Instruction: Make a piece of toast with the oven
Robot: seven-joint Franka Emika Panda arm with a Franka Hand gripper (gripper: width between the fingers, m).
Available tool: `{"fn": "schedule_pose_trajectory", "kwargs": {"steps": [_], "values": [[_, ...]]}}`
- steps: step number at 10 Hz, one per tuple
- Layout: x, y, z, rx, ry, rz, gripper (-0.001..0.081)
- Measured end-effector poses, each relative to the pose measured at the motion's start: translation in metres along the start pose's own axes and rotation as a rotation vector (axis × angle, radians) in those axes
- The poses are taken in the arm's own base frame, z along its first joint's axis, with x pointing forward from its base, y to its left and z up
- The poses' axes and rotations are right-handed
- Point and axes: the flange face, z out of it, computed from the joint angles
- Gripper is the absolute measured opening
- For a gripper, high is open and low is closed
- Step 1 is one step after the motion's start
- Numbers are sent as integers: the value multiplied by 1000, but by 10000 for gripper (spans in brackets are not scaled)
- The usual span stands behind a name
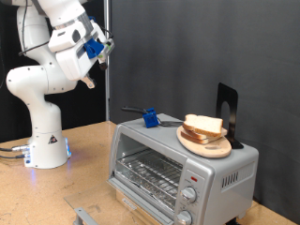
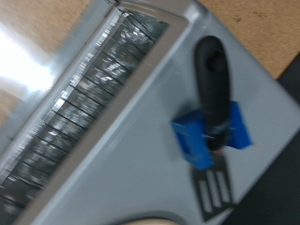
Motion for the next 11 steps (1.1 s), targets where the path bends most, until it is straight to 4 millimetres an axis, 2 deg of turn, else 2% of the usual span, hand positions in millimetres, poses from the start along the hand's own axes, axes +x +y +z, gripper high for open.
{"fn": "schedule_pose_trajectory", "kwargs": {"steps": [2,6,9,11], "values": [[0,-25,0,30,1,-121,808],[-9,-85,1,-24,61,-268,808],[-20,-107,2,-55,71,-325,808],[-22,-109,3,-59,72,-319,808]]}}
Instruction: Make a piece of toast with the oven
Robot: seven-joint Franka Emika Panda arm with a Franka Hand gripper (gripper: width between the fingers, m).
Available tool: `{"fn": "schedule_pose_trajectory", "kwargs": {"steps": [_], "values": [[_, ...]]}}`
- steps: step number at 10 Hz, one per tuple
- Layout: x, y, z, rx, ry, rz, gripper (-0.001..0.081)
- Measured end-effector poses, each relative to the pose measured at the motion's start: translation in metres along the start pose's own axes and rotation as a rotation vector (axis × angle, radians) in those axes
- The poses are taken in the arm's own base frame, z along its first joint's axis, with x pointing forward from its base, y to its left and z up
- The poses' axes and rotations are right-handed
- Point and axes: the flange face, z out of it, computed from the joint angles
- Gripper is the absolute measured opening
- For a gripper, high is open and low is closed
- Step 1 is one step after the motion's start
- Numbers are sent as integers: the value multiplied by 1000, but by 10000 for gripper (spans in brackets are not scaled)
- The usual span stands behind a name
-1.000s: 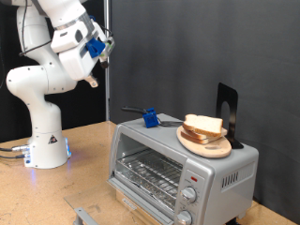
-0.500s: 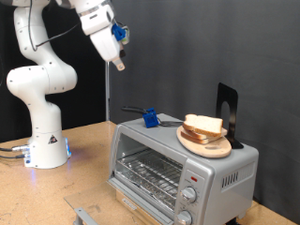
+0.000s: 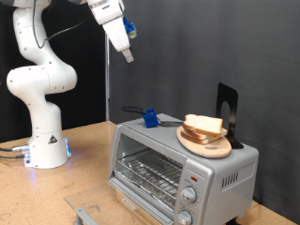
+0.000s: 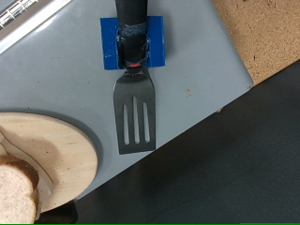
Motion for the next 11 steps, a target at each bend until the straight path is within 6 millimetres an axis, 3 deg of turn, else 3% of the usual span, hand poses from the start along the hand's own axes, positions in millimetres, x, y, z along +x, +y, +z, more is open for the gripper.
{"fn": "schedule_pose_trajectory", "kwargs": {"steps": [2,4,11], "values": [[4,0,4,-2,57,7,808],[4,-6,26,-45,114,-9,808],[-23,-28,90,-123,128,40,808]]}}
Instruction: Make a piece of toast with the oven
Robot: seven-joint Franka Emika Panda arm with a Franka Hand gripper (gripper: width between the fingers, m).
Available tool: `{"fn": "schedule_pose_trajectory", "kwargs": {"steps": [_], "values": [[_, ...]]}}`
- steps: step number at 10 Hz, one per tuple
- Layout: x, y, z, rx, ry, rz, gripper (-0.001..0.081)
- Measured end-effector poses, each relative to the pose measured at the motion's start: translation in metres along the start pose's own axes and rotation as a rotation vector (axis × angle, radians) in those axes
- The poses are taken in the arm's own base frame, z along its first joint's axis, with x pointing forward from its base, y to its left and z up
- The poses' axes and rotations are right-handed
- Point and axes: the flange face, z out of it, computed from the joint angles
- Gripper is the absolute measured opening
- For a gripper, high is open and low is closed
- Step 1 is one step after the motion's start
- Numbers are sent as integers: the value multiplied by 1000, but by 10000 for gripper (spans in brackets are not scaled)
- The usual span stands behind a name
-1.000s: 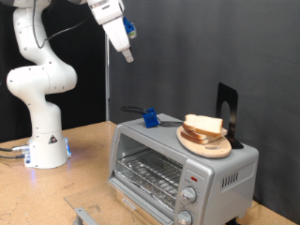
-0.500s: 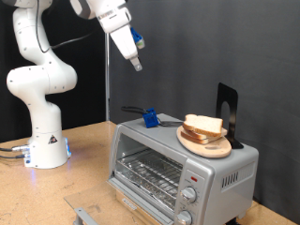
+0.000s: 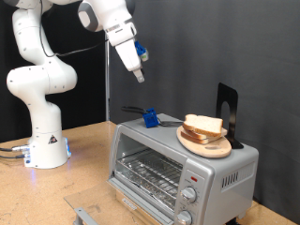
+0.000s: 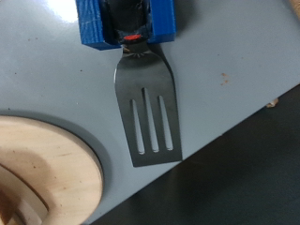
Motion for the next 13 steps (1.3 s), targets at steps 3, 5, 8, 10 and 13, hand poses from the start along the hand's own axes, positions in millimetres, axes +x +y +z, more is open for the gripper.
{"fn": "schedule_pose_trajectory", "kwargs": {"steps": [3,5,8,10,13], "values": [[-10,1,28,-40,18,-4,808],[-16,4,45,-63,25,-11,808],[-15,10,67,-83,47,-8,808],[-17,11,86,-92,31,-13,808],[-20,10,107,-89,27,-17,808]]}}
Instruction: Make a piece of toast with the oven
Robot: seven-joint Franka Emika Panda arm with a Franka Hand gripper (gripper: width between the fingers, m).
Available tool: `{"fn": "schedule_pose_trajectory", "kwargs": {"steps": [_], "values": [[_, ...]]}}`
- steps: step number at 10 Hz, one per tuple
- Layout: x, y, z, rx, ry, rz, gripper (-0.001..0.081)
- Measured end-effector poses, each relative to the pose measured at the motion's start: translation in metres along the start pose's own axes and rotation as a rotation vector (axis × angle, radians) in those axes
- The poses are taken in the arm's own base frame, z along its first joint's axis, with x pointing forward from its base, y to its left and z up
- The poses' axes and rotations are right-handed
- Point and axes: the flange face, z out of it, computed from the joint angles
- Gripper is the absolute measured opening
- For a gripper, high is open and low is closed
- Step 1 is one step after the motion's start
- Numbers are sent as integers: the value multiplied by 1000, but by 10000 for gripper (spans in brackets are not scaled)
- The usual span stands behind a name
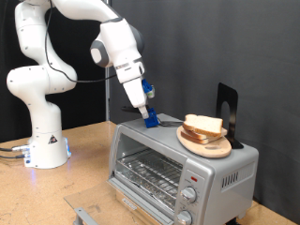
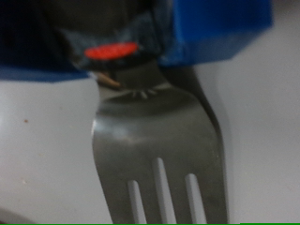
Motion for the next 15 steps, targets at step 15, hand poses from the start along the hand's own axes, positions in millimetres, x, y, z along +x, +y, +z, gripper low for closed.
{"fn": "schedule_pose_trajectory", "kwargs": {"steps": [15], "values": [[3,-10,19,38,-16,1,808]]}}
